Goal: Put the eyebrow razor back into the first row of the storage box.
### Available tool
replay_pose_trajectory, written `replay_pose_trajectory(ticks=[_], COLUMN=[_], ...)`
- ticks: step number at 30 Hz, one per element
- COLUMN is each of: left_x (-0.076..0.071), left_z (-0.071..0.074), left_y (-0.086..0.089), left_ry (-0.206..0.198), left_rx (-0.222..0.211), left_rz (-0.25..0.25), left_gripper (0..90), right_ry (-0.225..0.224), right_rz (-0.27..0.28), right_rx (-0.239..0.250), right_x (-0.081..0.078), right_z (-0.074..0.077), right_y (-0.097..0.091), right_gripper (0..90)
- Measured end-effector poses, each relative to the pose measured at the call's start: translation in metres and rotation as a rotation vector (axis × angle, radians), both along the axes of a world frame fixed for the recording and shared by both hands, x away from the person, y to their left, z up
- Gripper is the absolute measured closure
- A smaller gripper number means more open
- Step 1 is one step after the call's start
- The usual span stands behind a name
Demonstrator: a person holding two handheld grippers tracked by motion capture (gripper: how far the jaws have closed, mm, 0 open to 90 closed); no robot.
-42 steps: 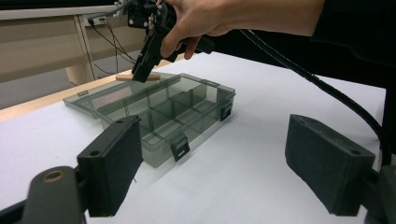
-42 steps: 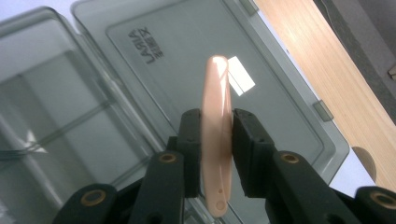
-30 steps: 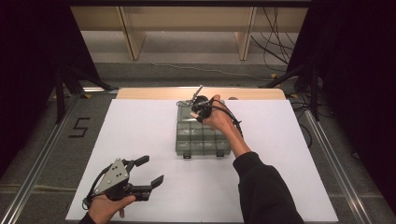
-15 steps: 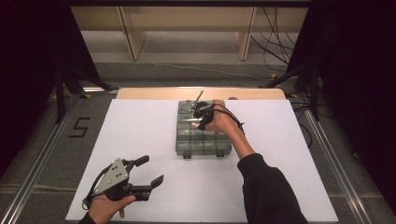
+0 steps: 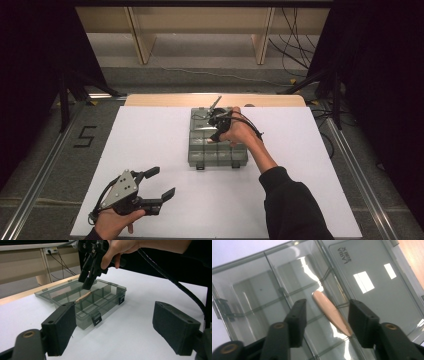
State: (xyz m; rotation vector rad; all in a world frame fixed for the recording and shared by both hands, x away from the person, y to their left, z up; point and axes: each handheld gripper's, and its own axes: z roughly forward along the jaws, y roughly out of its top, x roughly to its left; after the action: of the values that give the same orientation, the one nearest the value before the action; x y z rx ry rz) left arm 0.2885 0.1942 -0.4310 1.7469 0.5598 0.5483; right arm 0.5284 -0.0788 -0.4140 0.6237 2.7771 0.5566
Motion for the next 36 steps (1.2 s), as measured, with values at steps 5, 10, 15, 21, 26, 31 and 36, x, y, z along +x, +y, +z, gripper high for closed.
replay_pose_trajectory(ticks=[5,10,15,21,26,31,36], left_x=[0.000,0.000,0.000,0.000,0.000,0.000,0.000], left_z=[0.000,0.000,0.000,-0.001,-0.001,-0.001,-0.001], left_y=[0.000,0.000,0.000,0.000,0.000,0.000,-0.001], left_ry=[0.003,0.002,0.002,0.002,0.004,0.002,0.011], left_rx=[-0.001,0.001,0.001,0.001,-0.001,0.000,-0.006], left_rz=[0.001,0.001,0.002,0.002,0.003,0.004,0.007], left_gripper=[18.9,19.0,18.9,19.0,19.0,19.0,19.0], right_ry=[-0.023,-0.047,-0.079,-0.100,-0.123,-0.146,-0.151], right_rz=[0.001,-0.017,-0.029,-0.034,-0.057,-0.060,-0.064], right_rx=[0.046,0.084,0.140,0.194,0.239,0.313,0.342], right_x=[-0.009,-0.015,-0.026,-0.041,-0.054,-0.067,-0.074], right_z=[0.005,0.010,0.019,0.023,0.025,0.025,0.024], right_y=[-0.001,-0.003,-0.008,-0.011,-0.016,-0.026,-0.034], right_gripper=[41.5,37.3,33.9,33.3,31.7,29.7,28.6])
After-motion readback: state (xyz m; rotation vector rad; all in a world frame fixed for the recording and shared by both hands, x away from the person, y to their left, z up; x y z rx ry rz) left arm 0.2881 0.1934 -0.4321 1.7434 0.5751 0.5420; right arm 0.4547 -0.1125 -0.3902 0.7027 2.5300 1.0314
